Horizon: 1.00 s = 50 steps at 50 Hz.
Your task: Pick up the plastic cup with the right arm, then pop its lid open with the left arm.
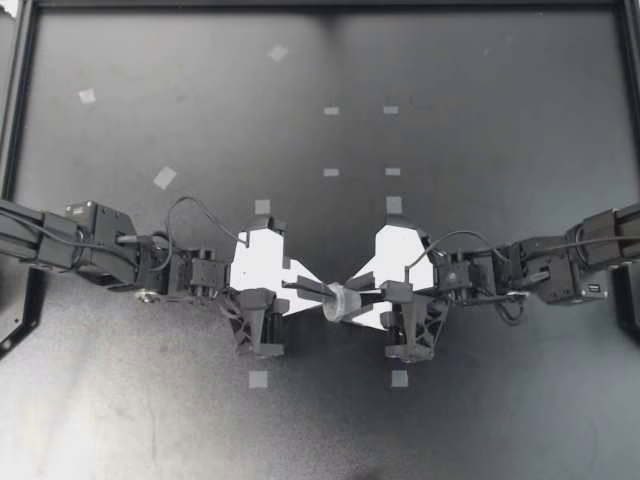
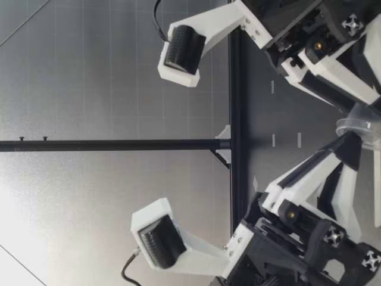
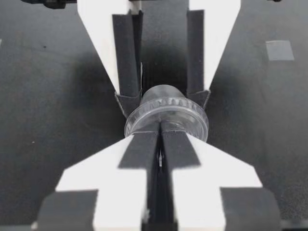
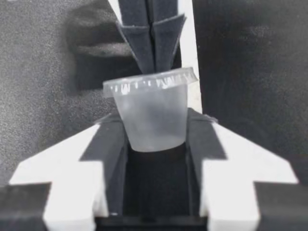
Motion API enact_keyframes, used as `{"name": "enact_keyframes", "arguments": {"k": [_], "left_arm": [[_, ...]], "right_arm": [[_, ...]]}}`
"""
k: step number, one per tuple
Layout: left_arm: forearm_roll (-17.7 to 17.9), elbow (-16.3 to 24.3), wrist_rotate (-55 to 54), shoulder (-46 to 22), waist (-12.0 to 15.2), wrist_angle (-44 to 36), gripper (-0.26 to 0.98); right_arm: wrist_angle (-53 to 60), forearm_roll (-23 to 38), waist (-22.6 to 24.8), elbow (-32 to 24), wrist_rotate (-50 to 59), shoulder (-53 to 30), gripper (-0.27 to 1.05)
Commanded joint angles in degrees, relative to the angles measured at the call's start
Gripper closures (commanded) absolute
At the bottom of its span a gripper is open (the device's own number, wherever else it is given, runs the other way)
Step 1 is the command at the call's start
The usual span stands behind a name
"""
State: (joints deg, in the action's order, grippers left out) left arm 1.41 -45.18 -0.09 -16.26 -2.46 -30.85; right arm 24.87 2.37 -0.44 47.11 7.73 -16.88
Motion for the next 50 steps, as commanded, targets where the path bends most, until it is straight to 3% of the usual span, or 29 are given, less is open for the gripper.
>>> {"name": "enact_keyframes", "arguments": {"k": [1,11,18,25,33,38,47,50], "left_arm": [[0.0,0.88,0.09,0.79,0.09,-0.18,0.67],[0.09,-0.35,-0.62,7.56,0.09,3.34,0.67],[0.7,-5.01,-4.13,16.44,0.09,1.41,0.66],[4.57,-12.3,-14.06,21.62,0.09,-17.67,0.59],[5.45,-17.67,-28.92,21.18,0.09,-35.86,0.45],[5.8,-17.05,-37.62,19.86,0.0,-37.18,0.32],[5.45,-11.6,-55.46,15.29,0.09,-34.01,0.02],[5.1,-10.11,-58.01,14.41,0.0,-32.52,0.0]], "right_arm": [[0.18,0.35,0.09,-0.79,0.09,0.97,0.47],[0.18,0.62,0.09,1.23,0.09,2.99,0.49],[1.49,0.7,0.09,5.63,-0.09,8.09,0.49],[8.61,0.88,0.09,10.2,-0.26,15.82,0.49],[21.36,2.02,0.09,14.85,-2.29,23.2,0.49],[28.04,2.02,0.09,15.73,-5.98,25.58,0.49],[31.03,1.41,0.09,14.68,-12.74,25.22,0.49],[31.38,1.32,0.09,14.41,-12.74,24.79,0.49]]}}
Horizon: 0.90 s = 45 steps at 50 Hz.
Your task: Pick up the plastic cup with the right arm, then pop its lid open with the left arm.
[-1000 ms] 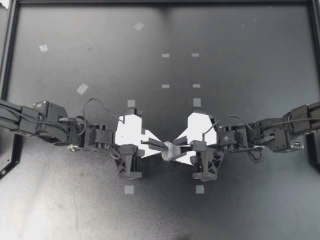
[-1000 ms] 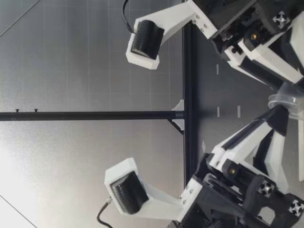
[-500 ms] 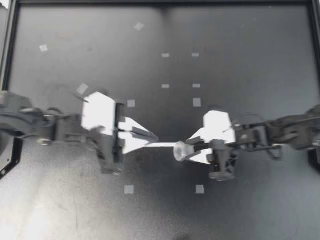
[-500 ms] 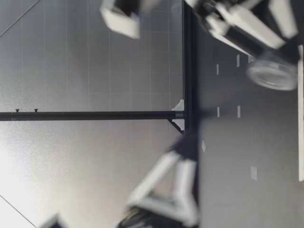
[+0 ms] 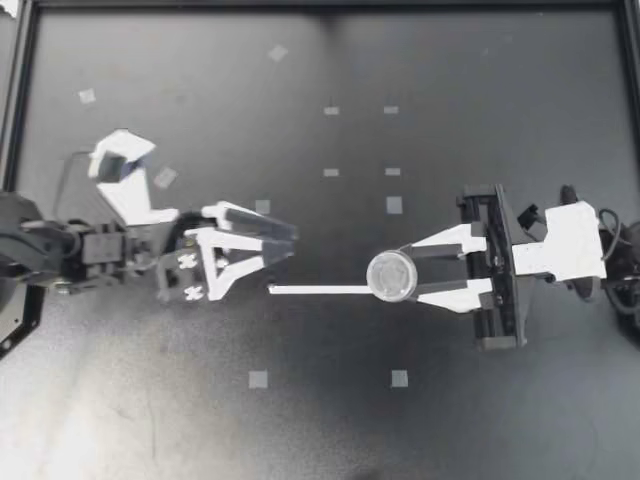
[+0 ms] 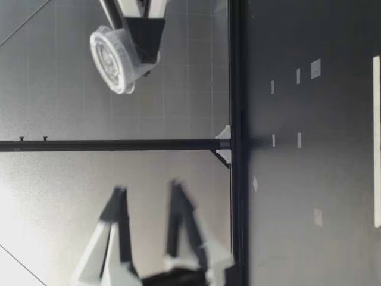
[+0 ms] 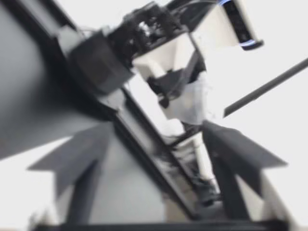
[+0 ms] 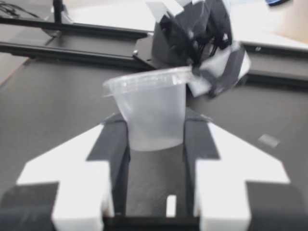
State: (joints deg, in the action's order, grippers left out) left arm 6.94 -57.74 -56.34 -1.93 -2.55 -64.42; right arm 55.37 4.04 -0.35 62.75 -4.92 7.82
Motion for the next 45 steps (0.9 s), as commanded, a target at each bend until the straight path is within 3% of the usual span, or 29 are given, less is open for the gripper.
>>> {"name": "enact_keyframes", "arguments": {"k": [1,9,18,45], "left_arm": [[-1.05,3.25,-2.64,-0.18,0.09,1.85,0.0],[-4.31,7.29,-6.33,-0.53,-0.88,4.39,0.01],[-5.01,10.55,-6.68,-1.23,-2.55,5.45,0.01],[-5.8,10.9,-6.59,-1.05,-3.69,5.45,0.01]], "right_arm": [[1.05,-0.26,0.0,-1.41,-0.09,-0.18,0.49],[2.99,-0.26,0.0,-2.37,-0.18,-2.02,0.49],[3.16,-0.26,0.0,-3.43,-0.18,-4.75,0.49],[2.11,-2.72,0.0,-3.08,0.18,-9.58,0.49]]}}
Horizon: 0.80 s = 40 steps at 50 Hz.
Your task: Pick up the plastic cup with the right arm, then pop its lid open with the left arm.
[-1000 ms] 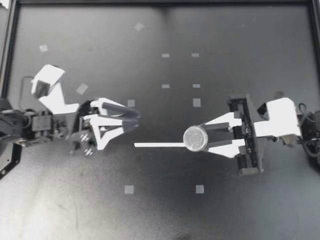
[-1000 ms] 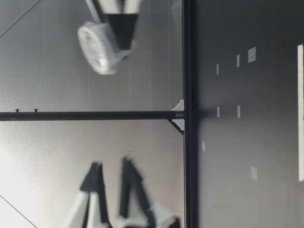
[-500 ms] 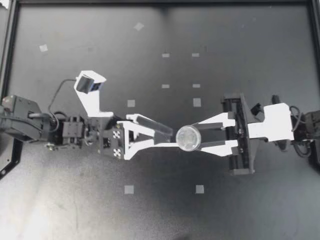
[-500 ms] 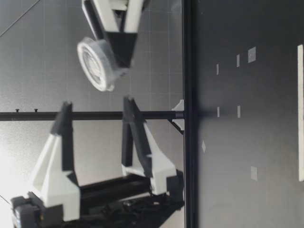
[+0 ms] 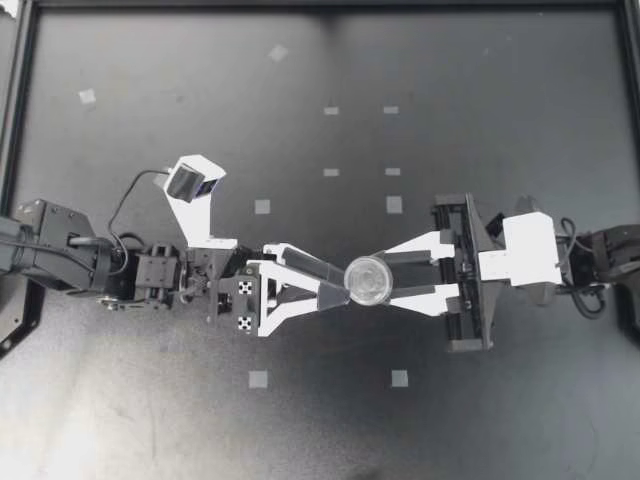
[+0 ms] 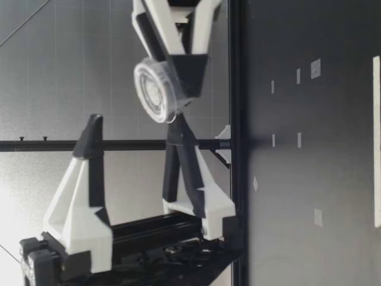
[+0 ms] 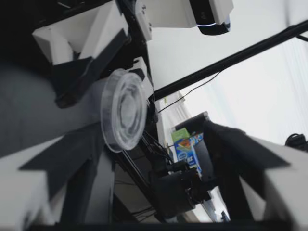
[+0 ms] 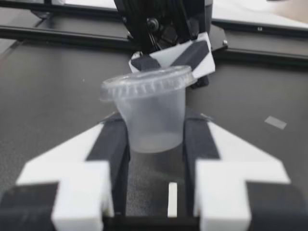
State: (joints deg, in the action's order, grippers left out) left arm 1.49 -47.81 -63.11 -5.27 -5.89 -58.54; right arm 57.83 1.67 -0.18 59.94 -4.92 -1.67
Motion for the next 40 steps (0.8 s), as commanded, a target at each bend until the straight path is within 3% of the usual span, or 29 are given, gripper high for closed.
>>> {"name": "enact_keyframes", "arguments": {"k": [1,40], "left_arm": [[-0.35,0.97,0.18,2.29,-0.44,-0.44,0.01],[-0.44,0.62,0.44,2.81,-0.44,-0.44,0.02]], "right_arm": [[-0.35,-0.35,-0.18,-0.26,0.18,-0.26,0.49],[-0.35,-0.35,-0.18,0.0,2.81,-2.99,0.49]]}}
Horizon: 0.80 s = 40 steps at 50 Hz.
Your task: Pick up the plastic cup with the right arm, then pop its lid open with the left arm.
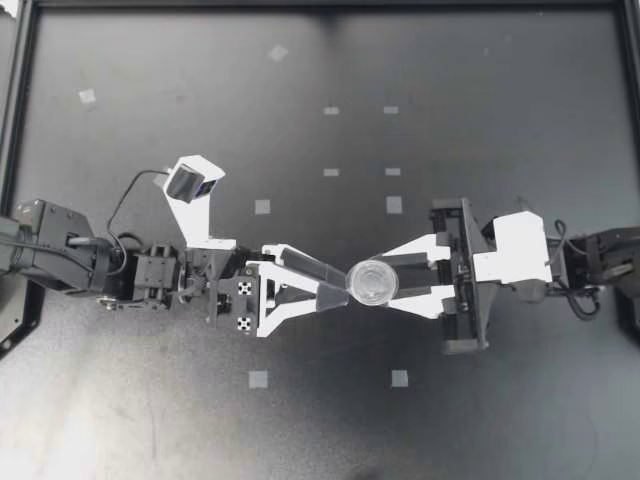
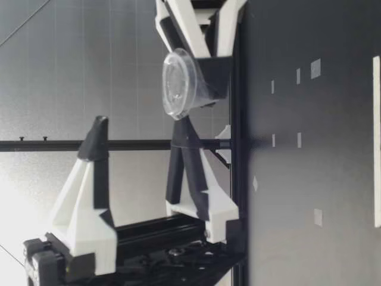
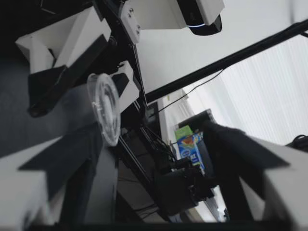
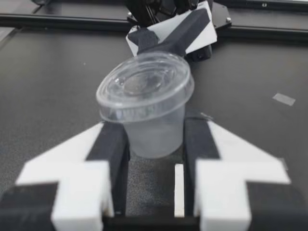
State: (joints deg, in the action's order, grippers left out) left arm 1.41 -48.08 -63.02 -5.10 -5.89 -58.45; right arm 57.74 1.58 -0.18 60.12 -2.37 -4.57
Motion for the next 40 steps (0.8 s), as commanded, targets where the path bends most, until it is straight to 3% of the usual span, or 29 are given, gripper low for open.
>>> {"name": "enact_keyframes", "arguments": {"k": [1,40], "left_arm": [[-0.35,0.88,0.44,2.72,-0.44,-0.53,0.02],[-0.35,0.62,0.44,2.99,-0.44,-0.53,0.02]], "right_arm": [[-0.26,-0.26,-0.18,-0.18,0.53,-0.18,0.49],[-0.97,-0.35,-0.18,0.0,1.58,-1.67,0.49]]}}
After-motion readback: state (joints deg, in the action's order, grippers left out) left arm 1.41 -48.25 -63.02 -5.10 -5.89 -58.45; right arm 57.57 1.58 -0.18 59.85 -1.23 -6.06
